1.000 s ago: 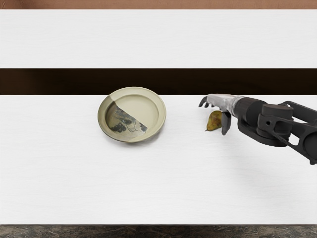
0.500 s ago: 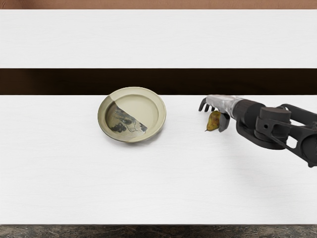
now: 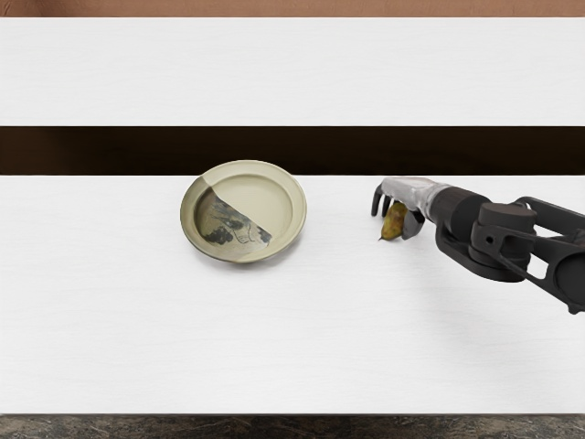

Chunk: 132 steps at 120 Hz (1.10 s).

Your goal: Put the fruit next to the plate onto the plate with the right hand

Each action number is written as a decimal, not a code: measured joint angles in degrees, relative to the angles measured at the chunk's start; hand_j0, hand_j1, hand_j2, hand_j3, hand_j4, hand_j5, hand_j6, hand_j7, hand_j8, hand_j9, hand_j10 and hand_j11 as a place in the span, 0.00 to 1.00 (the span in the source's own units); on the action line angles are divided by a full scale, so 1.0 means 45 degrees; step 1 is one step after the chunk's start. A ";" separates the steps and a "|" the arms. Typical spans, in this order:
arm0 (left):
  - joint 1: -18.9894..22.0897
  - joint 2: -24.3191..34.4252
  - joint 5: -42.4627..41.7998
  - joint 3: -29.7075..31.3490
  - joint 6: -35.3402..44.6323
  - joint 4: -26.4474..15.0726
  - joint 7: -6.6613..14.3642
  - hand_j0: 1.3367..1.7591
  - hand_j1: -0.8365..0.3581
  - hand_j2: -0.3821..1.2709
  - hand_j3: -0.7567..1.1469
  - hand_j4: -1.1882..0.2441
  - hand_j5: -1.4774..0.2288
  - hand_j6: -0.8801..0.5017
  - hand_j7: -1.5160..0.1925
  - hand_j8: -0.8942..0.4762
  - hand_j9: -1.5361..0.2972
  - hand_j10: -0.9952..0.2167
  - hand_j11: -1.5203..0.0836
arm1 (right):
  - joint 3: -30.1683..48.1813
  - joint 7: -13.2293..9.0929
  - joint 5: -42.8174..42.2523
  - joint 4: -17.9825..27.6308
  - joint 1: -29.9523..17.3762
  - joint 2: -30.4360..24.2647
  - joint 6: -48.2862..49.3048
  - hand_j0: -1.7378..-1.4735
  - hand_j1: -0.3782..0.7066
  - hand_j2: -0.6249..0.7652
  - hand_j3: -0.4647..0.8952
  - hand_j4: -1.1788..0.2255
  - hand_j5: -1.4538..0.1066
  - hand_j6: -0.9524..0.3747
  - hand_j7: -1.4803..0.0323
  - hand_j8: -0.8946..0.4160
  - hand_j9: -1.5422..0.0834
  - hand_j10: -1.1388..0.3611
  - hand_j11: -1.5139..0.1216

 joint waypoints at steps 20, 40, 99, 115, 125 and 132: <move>0.0000 0.0000 0.0001 -0.0002 0.0005 0.0002 0.0002 0.76 0.97 0.23 0.40 0.81 0.85 0.62 0.87 0.64 0.82 0.80 0.93 | 0.0001 0.0004 -0.0005 -0.0014 -0.0006 -0.0009 -0.0016 0.33 0.57 0.50 0.34 0.40 0.42 0.34 0.45 0.42 0.45 0.44 0.43; 0.0000 0.0000 0.0000 0.0000 -0.0004 -0.0002 0.0002 0.76 0.97 0.23 0.40 0.81 0.85 0.62 0.87 0.64 0.82 0.80 0.93 | 0.0017 0.0004 -0.0009 -0.0034 -0.0007 -0.0019 -0.0023 0.33 0.57 0.60 0.34 0.34 0.38 0.32 0.39 0.37 0.41 0.41 0.38; 0.0000 0.0000 -0.0001 0.0000 -0.0002 0.0003 0.0002 0.76 0.97 0.23 0.40 0.81 0.85 0.62 0.87 0.64 0.82 0.80 0.93 | 0.0406 0.0000 0.0327 -0.0055 0.0296 -0.0054 0.0036 0.32 0.53 0.71 0.34 0.28 0.26 0.25 0.30 0.31 0.31 0.38 0.28; 0.0000 0.0000 -0.0001 0.0001 -0.0001 -0.0001 0.0003 0.76 0.97 0.23 0.40 0.81 0.85 0.62 0.87 0.64 0.82 0.80 0.93 | 0.0755 0.0001 0.0375 -0.0037 0.0406 -0.0022 0.0022 0.32 0.50 0.68 0.34 0.28 0.25 0.23 0.29 0.30 0.30 0.37 0.27; 0.0000 0.0000 -0.0001 0.0004 -0.0002 -0.0001 0.0003 0.76 0.97 0.23 0.40 0.81 0.85 0.62 0.87 0.64 0.82 0.80 0.93 | 0.1003 -0.0001 0.0501 0.0003 0.0502 0.0002 0.0018 0.32 0.49 0.68 0.34 0.28 0.25 0.23 0.29 0.30 0.30 0.37 0.27; 0.0000 0.0000 0.0000 0.0001 -0.0003 0.0002 0.0003 0.76 0.97 0.23 0.40 0.81 0.85 0.62 0.87 0.64 0.82 0.80 0.93 | 0.1103 -0.0002 0.0648 0.0023 0.0647 0.0020 0.0018 0.32 0.49 0.67 0.34 0.28 0.25 0.23 0.29 0.30 0.30 0.36 0.27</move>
